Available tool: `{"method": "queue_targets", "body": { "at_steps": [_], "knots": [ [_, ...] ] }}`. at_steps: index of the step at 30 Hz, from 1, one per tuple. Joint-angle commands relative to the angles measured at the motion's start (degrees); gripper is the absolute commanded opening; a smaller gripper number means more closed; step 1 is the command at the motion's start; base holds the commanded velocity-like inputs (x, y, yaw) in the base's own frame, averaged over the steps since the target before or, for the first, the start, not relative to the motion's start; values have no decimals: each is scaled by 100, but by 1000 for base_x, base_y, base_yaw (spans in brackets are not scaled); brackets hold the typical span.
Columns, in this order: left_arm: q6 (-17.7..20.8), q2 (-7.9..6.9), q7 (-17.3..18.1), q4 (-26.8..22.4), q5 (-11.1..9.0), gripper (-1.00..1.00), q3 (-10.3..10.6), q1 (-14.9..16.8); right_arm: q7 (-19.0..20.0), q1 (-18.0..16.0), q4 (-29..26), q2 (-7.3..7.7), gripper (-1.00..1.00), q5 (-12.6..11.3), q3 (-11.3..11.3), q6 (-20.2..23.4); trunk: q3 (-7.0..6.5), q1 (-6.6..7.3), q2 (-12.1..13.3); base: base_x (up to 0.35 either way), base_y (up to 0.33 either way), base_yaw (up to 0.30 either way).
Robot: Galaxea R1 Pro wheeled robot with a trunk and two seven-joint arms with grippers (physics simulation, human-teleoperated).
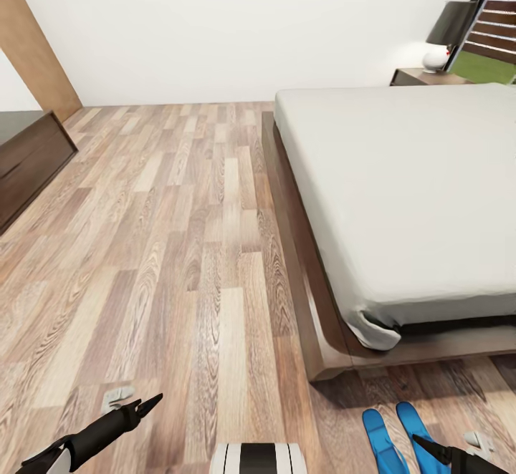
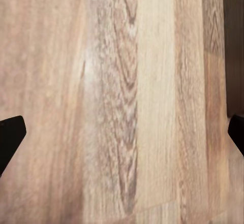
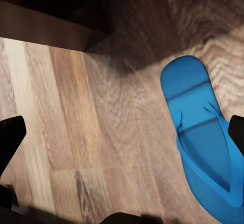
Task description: In the bedroom, move the book from the bed onto either nightstand, and place the two sandals side by side next to the bed.
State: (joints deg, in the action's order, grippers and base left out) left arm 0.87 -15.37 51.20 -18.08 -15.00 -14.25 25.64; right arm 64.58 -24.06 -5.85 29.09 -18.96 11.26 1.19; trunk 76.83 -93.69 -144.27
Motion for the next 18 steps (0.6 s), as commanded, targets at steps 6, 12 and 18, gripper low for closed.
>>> {"method": "queue_targets", "body": {
  "at_steps": [6,12,18],
  "knots": [
    [10,-1,28,6,-21,100,0,3,20,-3,4,0,100,33,42,13,-130,16,7,0,0,0],
    [10,-1,23,6,-21,100,1,3,20,-3,4,0,100,33,44,13,-263,32,15,0,0,0],
    [10,3,22,6,-21,100,1,3,20,-3,4,0,100,33,43,13,-396,47,23,0,0,0]
  ]
}}
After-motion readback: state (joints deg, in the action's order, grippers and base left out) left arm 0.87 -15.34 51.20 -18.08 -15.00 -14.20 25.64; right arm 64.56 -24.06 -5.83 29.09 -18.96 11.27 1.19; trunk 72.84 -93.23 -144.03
